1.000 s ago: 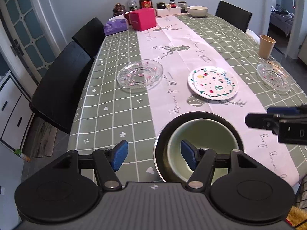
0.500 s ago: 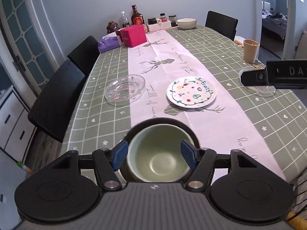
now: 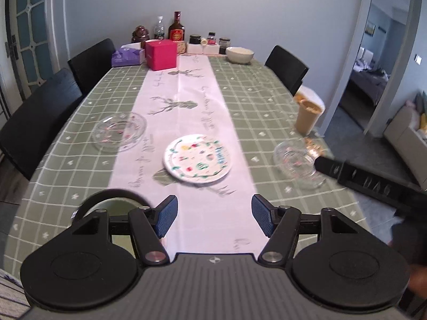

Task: Organize plates and bowls
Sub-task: 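Move both tools toward the clear glass plate beside the tan cup, then grasp the rim of the clear glass plate with the right tool while the left tool grips it too, then lift the clear glass plate and carry it toward the bowl stack, then lower the glass plate onto the runner beside the bowls and open both tools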

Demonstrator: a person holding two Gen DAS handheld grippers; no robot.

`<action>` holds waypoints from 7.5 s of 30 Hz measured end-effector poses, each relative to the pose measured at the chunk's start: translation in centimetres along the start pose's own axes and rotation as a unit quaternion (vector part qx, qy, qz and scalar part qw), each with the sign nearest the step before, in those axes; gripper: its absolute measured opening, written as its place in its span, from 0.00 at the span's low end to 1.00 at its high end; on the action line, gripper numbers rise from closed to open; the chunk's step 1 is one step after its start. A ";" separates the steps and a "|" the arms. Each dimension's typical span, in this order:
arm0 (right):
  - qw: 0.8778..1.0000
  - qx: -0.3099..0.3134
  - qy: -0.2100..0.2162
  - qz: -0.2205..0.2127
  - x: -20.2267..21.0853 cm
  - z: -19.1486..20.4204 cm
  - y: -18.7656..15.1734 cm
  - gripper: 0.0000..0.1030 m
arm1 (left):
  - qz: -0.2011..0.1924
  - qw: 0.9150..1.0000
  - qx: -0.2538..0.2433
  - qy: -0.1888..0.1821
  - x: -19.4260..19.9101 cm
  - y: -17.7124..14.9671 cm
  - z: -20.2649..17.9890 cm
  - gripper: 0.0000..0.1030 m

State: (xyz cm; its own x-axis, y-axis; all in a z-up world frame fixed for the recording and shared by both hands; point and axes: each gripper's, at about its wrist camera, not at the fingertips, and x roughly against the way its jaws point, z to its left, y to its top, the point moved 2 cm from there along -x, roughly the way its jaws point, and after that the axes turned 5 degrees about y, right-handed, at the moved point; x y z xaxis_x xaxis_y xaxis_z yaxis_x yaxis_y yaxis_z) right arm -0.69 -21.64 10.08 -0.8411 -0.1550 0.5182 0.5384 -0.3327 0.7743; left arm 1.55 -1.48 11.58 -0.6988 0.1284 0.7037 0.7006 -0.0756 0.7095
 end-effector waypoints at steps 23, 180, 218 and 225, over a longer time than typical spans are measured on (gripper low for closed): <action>0.997 -0.031 -0.058 0.028 -3.7 -13.1 10.4 0.97 | -0.020 0.998 -0.049 -0.035 -8.5 4.6 -12.2 0.75; 0.935 -0.030 0.168 0.310 -12.6 -7.0 -6.8 0.07 | 0.029 0.999 0.042 0.014 -10.4 -11.1 1.9 0.29; 0.953 0.076 0.129 0.265 -11.3 -4.5 -7.1 0.57 | 0.078 0.997 0.005 -0.007 -9.8 -11.8 1.1 0.86; 0.950 0.088 0.144 0.263 -10.7 -4.3 -7.5 0.84 | 0.092 0.994 0.036 -0.037 -8.9 -12.4 1.1 0.89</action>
State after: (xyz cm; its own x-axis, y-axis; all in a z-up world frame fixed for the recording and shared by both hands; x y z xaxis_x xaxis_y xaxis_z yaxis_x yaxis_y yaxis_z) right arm 4.06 -21.49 -2.84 -0.4197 -0.5137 0.7483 0.8671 0.0170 0.4979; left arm -0.71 -0.64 -3.52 -0.5468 0.1919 0.8150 0.8261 -0.0345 0.5624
